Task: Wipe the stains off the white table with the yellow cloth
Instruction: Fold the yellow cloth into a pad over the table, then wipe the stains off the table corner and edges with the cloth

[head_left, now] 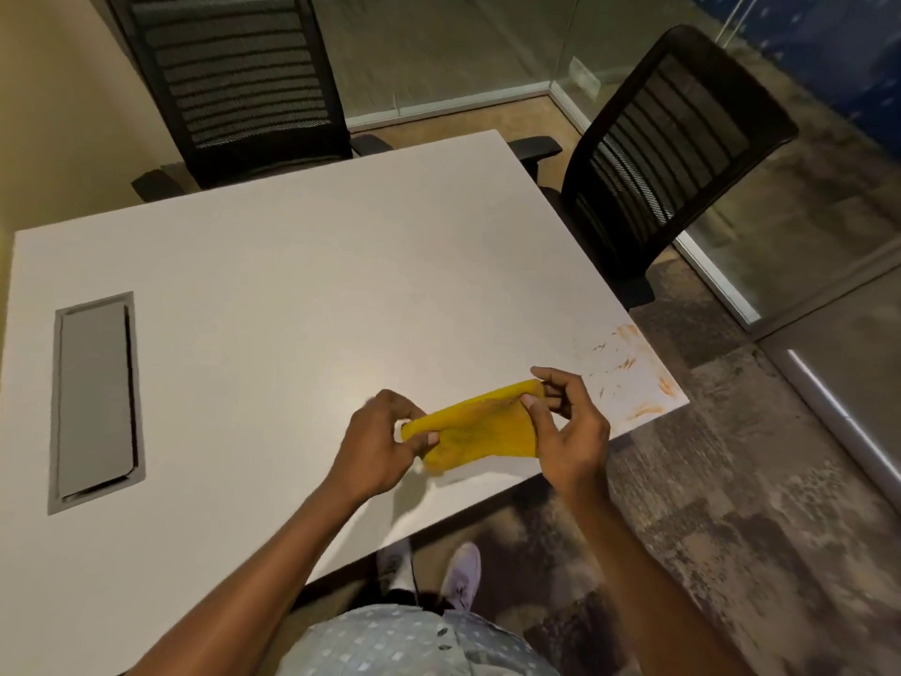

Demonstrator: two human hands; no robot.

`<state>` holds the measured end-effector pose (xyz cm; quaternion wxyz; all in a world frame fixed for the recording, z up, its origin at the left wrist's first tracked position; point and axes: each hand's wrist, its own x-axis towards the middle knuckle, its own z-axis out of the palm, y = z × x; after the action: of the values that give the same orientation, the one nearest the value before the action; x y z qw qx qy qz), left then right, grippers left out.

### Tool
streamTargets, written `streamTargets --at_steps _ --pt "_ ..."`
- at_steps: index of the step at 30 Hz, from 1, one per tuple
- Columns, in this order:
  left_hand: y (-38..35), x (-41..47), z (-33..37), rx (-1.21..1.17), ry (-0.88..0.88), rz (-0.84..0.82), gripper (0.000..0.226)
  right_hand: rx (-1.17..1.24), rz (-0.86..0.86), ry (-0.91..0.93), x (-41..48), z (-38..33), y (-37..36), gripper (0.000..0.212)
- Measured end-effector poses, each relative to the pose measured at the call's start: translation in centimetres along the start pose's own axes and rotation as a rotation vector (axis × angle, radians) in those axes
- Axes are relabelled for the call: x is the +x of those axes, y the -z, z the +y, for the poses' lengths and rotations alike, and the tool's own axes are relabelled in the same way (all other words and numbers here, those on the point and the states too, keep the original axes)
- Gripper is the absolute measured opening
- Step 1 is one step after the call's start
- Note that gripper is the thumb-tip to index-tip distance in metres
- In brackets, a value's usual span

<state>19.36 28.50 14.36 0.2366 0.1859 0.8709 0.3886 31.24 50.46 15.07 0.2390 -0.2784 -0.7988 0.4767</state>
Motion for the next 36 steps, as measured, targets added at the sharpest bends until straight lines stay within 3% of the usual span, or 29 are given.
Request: streamTargets --at_steps 6,11,16,23,27,31,34,36 --pt "-3.8 1.6 -0.6 -0.291 0.23 -0.155 0.026 -0.135 0.165 -0.119 0.8 2.3 1.2 0.03" --pt "-7.8 2.0 -1.1 -0.302 0.322 -0.22 0.028 -0.333 0.108 -0.156 1.7 4.7 1.5 0.018" --pt "-11.5 3.2 -1.9 -0.159 0.338 -0.277 0.03 -0.496 -0.014 -0.175 4.2 7.3 0.3 0.014" --pt "-15.8 5.4 -2.8 0.228 0.186 -0.377 0.051 -0.675 -0.224 0.032 7.3 11.8 -2.6 0.008" --pt "-17.0 6.8 -3.5 0.485 0.099 -0.417 0.057 -0.583 -0.234 -0.036 6.6 14.0 -4.2 0.025" --pt "-16.2 8.1 -4.3 0.716 0.004 -0.454 0.06 -0.713 -0.255 -0.103 1.6 15.3 -6.7 0.044" --pt "-14.7 8.4 -5.6 0.776 -0.055 -0.363 0.062 -0.783 -0.388 -0.136 -1.8 15.9 -8.5 0.072" --pt "-14.1 8.2 -6.3 0.851 -0.169 -0.262 0.083 -0.86 -0.426 -0.111 -3.4 16.4 -9.3 0.08"
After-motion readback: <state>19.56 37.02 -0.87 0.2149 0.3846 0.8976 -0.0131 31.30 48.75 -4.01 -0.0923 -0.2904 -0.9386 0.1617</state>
